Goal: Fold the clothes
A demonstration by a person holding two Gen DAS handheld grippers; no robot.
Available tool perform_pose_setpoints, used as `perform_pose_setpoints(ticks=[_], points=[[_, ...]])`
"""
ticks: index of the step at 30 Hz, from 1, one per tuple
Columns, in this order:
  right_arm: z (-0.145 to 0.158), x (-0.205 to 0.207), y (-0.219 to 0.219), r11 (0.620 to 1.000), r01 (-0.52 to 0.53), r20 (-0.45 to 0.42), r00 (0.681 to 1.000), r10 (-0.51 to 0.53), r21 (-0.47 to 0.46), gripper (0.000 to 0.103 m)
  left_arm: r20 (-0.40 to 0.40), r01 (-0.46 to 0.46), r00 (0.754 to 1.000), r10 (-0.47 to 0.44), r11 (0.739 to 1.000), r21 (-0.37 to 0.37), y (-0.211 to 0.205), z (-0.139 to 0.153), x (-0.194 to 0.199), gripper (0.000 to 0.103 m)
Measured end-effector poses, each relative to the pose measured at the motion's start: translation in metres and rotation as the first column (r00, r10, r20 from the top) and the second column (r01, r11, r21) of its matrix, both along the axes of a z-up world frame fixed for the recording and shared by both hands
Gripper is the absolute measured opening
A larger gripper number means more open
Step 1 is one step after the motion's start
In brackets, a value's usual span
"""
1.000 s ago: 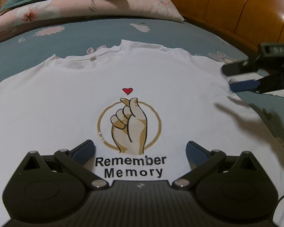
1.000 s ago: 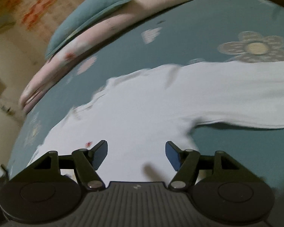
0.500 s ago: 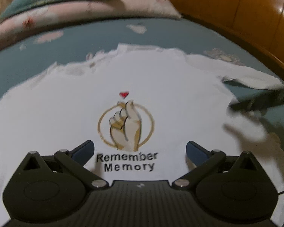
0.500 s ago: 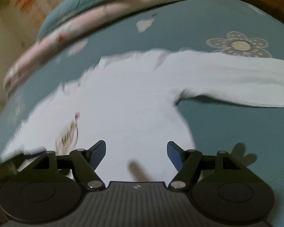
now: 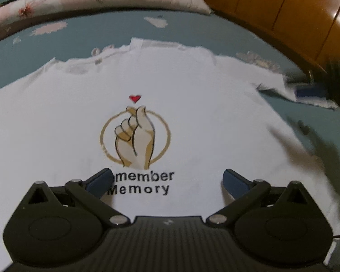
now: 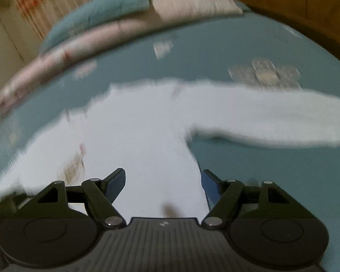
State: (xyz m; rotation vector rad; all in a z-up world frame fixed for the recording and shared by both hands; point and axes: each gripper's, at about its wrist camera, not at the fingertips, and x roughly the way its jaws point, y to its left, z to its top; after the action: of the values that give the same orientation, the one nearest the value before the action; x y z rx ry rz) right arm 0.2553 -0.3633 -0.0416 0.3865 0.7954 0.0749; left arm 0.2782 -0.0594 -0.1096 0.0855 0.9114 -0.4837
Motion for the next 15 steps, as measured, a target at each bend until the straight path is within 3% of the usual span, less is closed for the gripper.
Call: perform_pose_setpoints(ticks=[4,8,10,15], points=[[-0.005,0.059,-0.009,0.999,0.002,0.042,0.999,-0.004,0.039,0.079,0.011,0.001,1.0,-0.001,1.0,0.006,0.0,-0.002,0.002,0.102],[-0.035,0.087,-0.011,1.0,0.024,-0.011,1.0,-0.024,0.02,0.079,0.009,0.0,1.0,0.0,1.0,-0.011,0.004,-0.002,0.004,0.102],[-0.051,0.082,-0.014,0.999,0.042,-0.043,0.998,-0.042,-0.006,0.079,0.005,-0.003,1.0,0.003,1.0,-0.023,0.005,-0.002,0.004,0.102],[-0.055,0.044,-0.031,0.997,0.069,-0.009,0.998,-0.07,-0.041,0.079,0.009,-0.005,1.0,0.005,1.0,-0.025,0.005,-0.002,0.004,0.102]])
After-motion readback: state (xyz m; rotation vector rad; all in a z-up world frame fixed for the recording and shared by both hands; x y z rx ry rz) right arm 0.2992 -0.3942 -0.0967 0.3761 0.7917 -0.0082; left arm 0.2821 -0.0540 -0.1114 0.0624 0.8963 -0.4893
